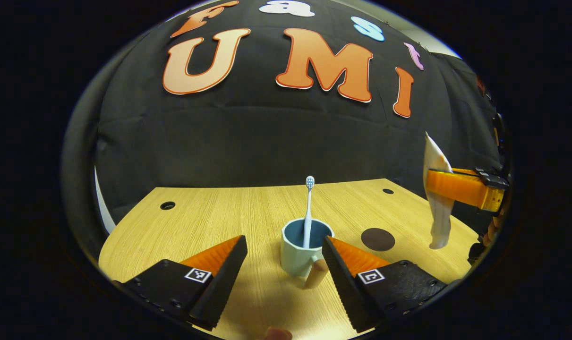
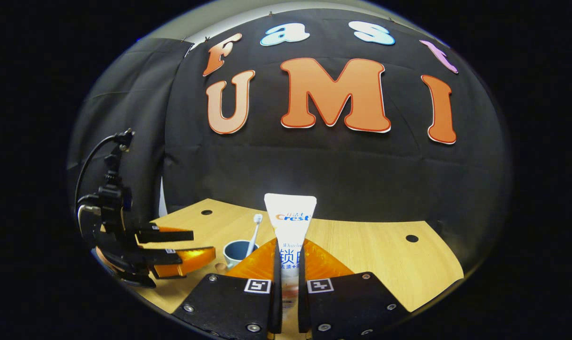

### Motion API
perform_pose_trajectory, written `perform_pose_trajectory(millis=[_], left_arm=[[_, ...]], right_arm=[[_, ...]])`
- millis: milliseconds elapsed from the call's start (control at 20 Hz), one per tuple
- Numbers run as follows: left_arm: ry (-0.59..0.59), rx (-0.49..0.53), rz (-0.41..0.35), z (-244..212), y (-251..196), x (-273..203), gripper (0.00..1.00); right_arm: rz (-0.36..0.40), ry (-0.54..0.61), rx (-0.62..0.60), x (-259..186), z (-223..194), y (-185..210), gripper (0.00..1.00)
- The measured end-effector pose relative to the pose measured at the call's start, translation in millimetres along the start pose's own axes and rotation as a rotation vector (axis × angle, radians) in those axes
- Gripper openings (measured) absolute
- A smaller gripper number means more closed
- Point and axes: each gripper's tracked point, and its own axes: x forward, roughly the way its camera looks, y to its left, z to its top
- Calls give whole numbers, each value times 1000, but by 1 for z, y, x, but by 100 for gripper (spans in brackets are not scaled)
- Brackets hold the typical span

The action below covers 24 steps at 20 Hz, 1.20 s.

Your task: Put the toothbrush and toothpaste on the desktop into the cup, then pick up the cup and place it on the coaster on the desktop.

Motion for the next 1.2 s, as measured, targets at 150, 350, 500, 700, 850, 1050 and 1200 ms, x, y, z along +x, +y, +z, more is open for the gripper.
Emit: perform_pose_trajectory(millis=[150, 350, 500, 700, 850, 1050, 1200], left_arm=[[-4, -13, -6, -6, 6, -16, 96], [5, -18, -9, -17, 13, -34, 96], [6, -22, -5, -24, 18, -45, 96], [6, -37, -13, -32, 22, -56, 96], [11, -61, -14, -37, 27, -58, 96], [7, -61, 2, -41, 35, -64, 96], [4, -74, 10, -42, 41, -64, 96]], right_arm=[[30, -40, 17, 10, 13, 19, 13], [61, -73, 21, 32, 21, 39, 13], [92, -101, 28, 51, 30, 55, 13], [138, -137, 33, 80, 36, 76, 13], [180, -123, 39, 98, 22, 93, 13], [188, -125, 24, 125, 13, 105, 13], [198, -117, 20, 139, 2, 109, 13]])
